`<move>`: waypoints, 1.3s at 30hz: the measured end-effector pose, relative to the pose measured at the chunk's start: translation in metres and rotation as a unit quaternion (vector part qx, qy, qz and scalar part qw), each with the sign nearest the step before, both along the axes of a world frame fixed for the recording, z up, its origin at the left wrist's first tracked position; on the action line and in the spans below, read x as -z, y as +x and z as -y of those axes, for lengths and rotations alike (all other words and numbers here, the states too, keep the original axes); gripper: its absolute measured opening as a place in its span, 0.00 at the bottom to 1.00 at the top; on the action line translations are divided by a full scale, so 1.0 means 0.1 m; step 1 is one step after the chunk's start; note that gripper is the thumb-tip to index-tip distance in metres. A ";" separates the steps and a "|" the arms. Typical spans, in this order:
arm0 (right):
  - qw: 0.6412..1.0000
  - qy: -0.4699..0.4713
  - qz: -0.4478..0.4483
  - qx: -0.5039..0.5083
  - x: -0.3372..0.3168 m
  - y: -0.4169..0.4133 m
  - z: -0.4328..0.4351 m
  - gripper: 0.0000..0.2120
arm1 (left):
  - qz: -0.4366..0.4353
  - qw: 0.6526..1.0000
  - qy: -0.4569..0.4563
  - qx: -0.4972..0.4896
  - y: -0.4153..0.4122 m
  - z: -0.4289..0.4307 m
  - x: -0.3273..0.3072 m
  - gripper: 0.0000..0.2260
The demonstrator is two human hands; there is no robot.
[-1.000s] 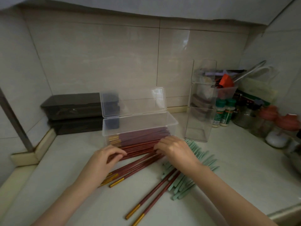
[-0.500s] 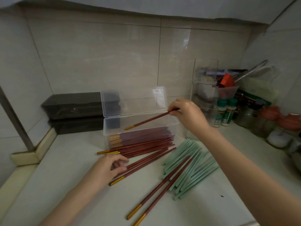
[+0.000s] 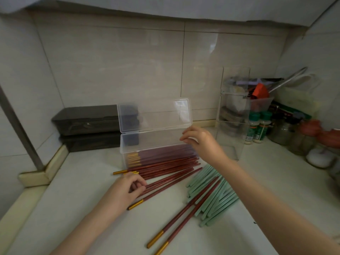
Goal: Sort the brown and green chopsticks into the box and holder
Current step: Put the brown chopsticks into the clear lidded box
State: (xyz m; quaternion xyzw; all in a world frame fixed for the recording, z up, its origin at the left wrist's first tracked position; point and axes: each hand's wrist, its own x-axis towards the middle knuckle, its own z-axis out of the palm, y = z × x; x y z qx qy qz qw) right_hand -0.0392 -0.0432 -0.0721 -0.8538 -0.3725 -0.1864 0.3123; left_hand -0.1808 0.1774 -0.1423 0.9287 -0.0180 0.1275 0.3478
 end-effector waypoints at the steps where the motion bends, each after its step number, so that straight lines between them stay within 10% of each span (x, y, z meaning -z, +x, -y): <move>1: 1.000 0.013 0.010 -0.007 0.04 -0.07 0.02 0.05 | 0.006 1.000 -0.003 -0.008 0.01 -0.01 0.00 0.09; 16: 0.985 -0.130 -0.043 -0.101 0.59 -0.60 -0.04 0.10 | 0.148 0.988 0.007 -0.043 0.32 0.03 -0.84 0.05; 31: 0.981 -0.107 -0.087 -0.140 0.58 -0.60 -0.05 0.05 | -0.079 0.995 0.048 -0.022 1.06 -0.06 -0.76 0.05; 39: 0.991 -0.060 -0.020 -0.116 0.41 -0.57 0.08 0.04 | 0.189 0.982 -0.013 -0.018 0.46 0.07 -0.72 0.06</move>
